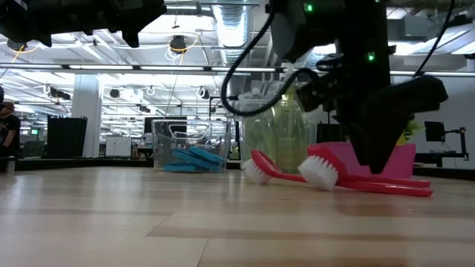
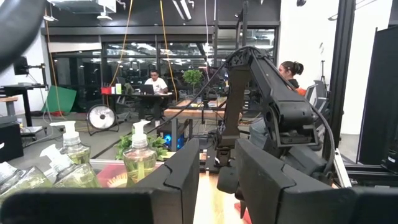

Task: Pick & Place Kitchen Sink Supplies
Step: Put the red dish brush into the red bin

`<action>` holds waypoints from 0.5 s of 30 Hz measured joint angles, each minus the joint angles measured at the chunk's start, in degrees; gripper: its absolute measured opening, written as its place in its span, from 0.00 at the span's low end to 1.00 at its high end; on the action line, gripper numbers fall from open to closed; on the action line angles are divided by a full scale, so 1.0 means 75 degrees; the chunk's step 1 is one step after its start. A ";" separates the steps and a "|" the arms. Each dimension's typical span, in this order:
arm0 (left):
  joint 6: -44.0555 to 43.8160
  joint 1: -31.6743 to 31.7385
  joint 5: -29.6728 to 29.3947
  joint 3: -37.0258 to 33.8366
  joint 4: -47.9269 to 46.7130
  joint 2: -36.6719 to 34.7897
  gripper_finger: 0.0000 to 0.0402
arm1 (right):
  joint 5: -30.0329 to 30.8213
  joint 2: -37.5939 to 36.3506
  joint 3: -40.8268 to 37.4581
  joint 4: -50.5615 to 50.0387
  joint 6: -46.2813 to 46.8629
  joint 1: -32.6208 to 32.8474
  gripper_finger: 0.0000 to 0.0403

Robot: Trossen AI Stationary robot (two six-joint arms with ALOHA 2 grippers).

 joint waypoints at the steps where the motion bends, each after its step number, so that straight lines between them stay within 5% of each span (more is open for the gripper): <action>1: 0.0000 -0.0001 0.0000 0.0000 0.0000 -0.0003 0.26 | -0.0001 0.0000 0.0047 0.0003 0.0000 0.0021 0.41; 15: 0.0000 0.0000 0.0000 0.0000 -0.0003 -0.0003 0.26 | 0.0046 -0.0003 0.0102 0.0679 -0.0146 0.0499 0.41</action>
